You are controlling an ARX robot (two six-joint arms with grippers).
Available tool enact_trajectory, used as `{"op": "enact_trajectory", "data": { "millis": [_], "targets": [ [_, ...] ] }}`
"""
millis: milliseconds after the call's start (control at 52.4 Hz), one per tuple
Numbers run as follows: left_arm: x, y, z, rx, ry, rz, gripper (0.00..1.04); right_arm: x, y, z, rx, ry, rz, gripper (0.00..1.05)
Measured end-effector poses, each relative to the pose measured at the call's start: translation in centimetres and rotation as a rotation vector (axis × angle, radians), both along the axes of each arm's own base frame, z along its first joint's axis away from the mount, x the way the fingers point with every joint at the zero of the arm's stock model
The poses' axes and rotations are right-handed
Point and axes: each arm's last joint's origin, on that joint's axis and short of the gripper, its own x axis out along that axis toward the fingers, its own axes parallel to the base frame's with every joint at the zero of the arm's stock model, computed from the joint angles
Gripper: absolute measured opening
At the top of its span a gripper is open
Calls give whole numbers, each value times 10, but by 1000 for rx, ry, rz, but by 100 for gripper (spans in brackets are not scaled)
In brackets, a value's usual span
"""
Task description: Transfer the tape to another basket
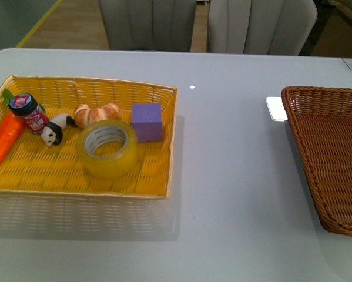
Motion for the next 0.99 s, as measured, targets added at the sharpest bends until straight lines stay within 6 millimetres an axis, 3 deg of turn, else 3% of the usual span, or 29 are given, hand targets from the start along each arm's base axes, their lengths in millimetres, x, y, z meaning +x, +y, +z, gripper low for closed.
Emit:
{"op": "enact_trajectory", "data": {
  "millis": [936,993],
  "targets": [
    [0,0,0,0,0,0,96,0,0,0,0,0,0,96],
    [0,0,0,0,0,0,96,1,0,-1,61,165,51,96]
  ]
}}
